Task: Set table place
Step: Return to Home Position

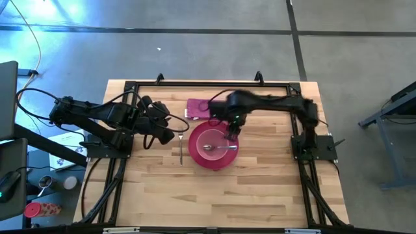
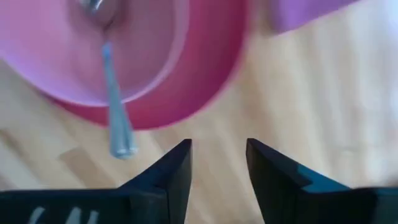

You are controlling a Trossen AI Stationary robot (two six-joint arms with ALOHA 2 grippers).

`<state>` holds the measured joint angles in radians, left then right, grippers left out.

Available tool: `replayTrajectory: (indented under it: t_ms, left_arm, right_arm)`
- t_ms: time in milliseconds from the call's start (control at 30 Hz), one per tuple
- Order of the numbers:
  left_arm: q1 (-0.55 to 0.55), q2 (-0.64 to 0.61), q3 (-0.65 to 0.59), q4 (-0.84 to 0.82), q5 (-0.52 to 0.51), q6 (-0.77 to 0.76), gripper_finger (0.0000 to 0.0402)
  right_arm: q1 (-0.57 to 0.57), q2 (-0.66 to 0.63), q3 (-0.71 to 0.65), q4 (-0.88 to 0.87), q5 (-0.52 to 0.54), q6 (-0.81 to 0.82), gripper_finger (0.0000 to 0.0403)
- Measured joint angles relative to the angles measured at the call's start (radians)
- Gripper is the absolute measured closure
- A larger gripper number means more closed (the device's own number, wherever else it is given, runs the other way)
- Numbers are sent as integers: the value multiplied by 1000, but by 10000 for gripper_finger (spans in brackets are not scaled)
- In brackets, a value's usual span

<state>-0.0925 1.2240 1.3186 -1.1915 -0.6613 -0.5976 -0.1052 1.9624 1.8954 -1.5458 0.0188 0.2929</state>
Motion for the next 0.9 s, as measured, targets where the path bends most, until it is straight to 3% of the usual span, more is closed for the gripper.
replayTrajectory:
  t_ms: [100,233,300,433,567,700,900]
  left_arm:
    - [-23,-11,-25,-9,-2,-9,339]
    - [-66,-90,-157,65,-4,-59,386]
    - [-87,-159,-261,157,-4,-104,396]
    - [-113,-311,-508,457,0,-140,397]
    - [-111,-419,-732,778,21,-106,400]
    - [-110,-458,-891,1029,22,-28,401]
    - [-110,-504,-1018,1179,54,1,401]
  right_arm:
    - [2,-115,11,-25,159,54,284]
    - [10,-355,-51,-23,330,168,365]
    - [17,-484,-105,-14,409,241,392]
    - [77,-766,-275,72,550,364,399]
    - [156,-1046,-542,314,584,362,402]
    - [201,-1314,-890,693,571,238,403]
    - [199,-1673,-1338,1106,518,138,403]
